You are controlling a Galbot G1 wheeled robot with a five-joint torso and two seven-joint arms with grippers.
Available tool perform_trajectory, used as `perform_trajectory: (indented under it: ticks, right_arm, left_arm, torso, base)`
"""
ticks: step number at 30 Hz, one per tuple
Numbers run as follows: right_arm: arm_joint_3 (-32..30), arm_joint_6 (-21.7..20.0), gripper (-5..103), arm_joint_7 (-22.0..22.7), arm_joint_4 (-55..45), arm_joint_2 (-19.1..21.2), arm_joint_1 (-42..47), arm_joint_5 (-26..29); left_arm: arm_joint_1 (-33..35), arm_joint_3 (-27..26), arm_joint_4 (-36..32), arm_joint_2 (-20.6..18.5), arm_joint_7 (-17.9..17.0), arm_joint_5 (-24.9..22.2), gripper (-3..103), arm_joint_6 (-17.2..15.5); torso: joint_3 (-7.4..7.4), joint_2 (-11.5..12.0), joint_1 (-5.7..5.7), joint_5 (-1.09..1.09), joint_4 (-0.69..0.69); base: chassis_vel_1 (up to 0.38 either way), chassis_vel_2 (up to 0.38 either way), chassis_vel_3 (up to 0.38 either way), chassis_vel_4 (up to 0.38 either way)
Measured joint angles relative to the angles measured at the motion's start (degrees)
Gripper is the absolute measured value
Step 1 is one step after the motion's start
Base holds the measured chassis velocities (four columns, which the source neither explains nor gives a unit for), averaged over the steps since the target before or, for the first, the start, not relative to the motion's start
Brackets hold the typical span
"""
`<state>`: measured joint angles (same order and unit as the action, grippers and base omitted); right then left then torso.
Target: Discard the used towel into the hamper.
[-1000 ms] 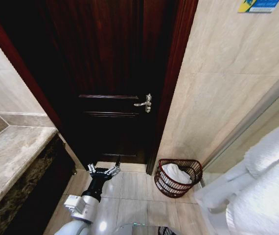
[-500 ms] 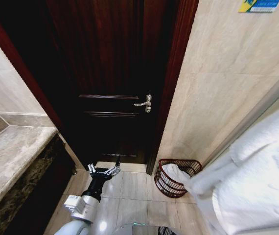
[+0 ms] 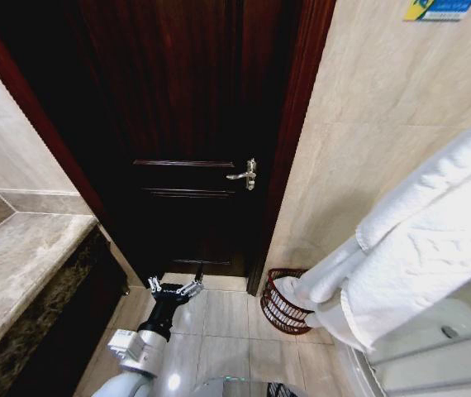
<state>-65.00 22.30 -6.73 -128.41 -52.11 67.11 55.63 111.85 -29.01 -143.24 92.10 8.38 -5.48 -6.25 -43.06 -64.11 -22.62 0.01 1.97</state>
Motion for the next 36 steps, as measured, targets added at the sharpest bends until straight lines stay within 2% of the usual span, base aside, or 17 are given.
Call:
perform_trajectory:
  ticks: [5,16,24,36]
  right_arm:
    - [5.39,-0.09,13,-0.51,3.94,-1.64,-3.82,-0.69]
    - [8.87,0.62,13,-3.65,12.87,-0.92,-9.16,-1.46]
    - [12.06,1.51,13,-3.81,18.26,-1.0,-13.37,0.08]
    - [24.43,2.34,13,-3.8,26.15,0.08,-31.26,-0.48]
  left_arm:
    - [0.0,0.0,0.0,0.0,0.0,0.0,100,0.0]
    - [0.0,0.0,0.0,0.0,0.0,0.0,100,0.0]
    - [0.0,0.0,0.0,0.0,0.0,0.0,100,0.0]
    - [0.0,0.0,0.0,0.0,0.0,0.0,100,0.0]
  torso:
    - [0.0,0.0,0.0,0.0,0.0]
    - [0.0,0.0,0.0,-0.01,-0.01]
    - [0.01,0.0,0.0,0.0,-0.02]
    - [0.0,0.0,0.0,-0.03,0.0]
  base:
    - [0.0,0.0,0.0,0.0]
    - [0.0,0.0,0.0,0.0]
    - [0.0,0.0,0.0,0.0]
    - [0.0,0.0,0.0,0.0]
